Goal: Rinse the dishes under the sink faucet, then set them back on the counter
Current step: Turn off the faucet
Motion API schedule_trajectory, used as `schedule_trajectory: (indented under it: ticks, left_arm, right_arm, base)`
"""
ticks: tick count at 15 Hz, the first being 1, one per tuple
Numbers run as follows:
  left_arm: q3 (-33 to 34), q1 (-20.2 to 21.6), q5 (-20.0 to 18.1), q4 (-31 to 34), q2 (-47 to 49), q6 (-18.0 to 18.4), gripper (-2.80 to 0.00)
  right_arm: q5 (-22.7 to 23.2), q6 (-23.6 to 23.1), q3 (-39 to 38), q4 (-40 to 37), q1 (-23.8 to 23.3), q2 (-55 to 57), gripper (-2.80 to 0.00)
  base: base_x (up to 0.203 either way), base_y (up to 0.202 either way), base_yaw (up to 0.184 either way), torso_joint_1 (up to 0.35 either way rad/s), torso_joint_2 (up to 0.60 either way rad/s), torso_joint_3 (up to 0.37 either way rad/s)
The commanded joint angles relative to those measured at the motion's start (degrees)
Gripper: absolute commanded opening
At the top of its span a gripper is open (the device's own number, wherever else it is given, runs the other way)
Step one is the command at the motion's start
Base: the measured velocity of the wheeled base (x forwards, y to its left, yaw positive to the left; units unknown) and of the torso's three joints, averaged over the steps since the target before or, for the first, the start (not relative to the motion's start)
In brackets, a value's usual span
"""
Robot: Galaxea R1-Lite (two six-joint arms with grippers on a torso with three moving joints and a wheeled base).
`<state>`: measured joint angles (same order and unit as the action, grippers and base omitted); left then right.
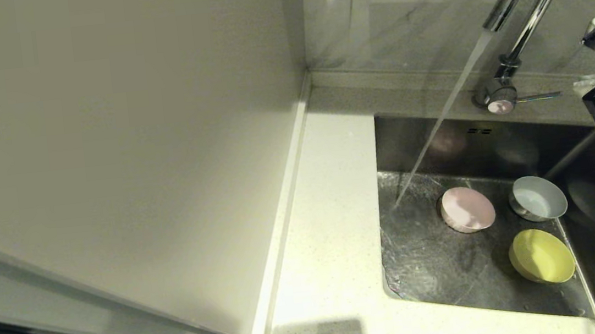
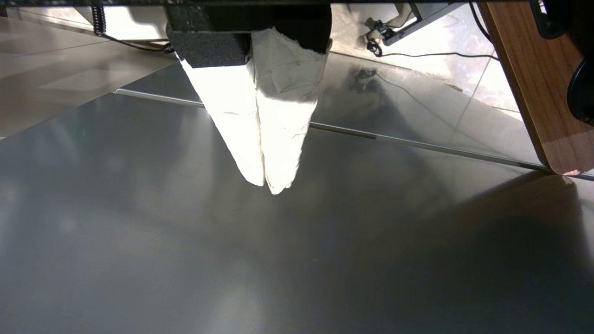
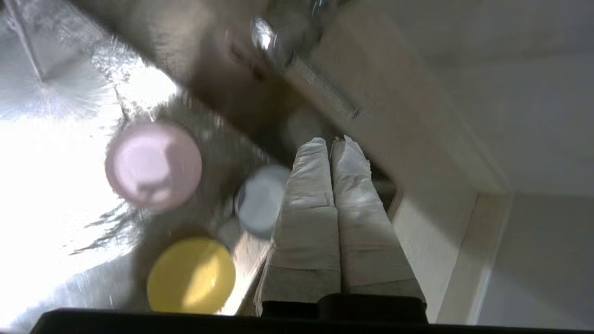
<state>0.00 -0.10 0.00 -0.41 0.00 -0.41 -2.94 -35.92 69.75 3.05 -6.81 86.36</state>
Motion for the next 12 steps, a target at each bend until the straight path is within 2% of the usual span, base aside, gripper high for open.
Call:
schedule_trajectory:
  ticks: [1,5,9,12]
  left_arm:
    - [0.18,0.01,0.0,-0.03,0.0,-0.02,-2.8]
    - [0.18,0.01,0.0,-0.03,0.0,-0.02,-2.8]
    - [0.18,0.01,0.0,-0.03,0.0,-0.02,-2.8]
    - [0.18,0.01,0.0,-0.03,0.0,-0.02,-2.8]
  right_arm:
    - [0.23,-2.14,-0.22,-1.54,-1.36,2.14,-2.8]
    - [6.33,-7.82,-0.16,-9.58,-5.12,2.81,-2.8]
    - [7.15,-8.07,-0.27,-10.69,-5.15,6.57,-2.8]
    - [7.16,-6.49,0.13,-10.21,-5.06,8.9,-2.8]
  base:
    - [0.0,0.0,0.0,0.0,0.0,0.0]
    - [0.0,0.0,0.0,0.0,0.0,0.0]
    - [0.0,0.0,0.0,0.0,0.0,0.0]
    - [0.0,0.0,0.0,0.0,0.0,0.0]
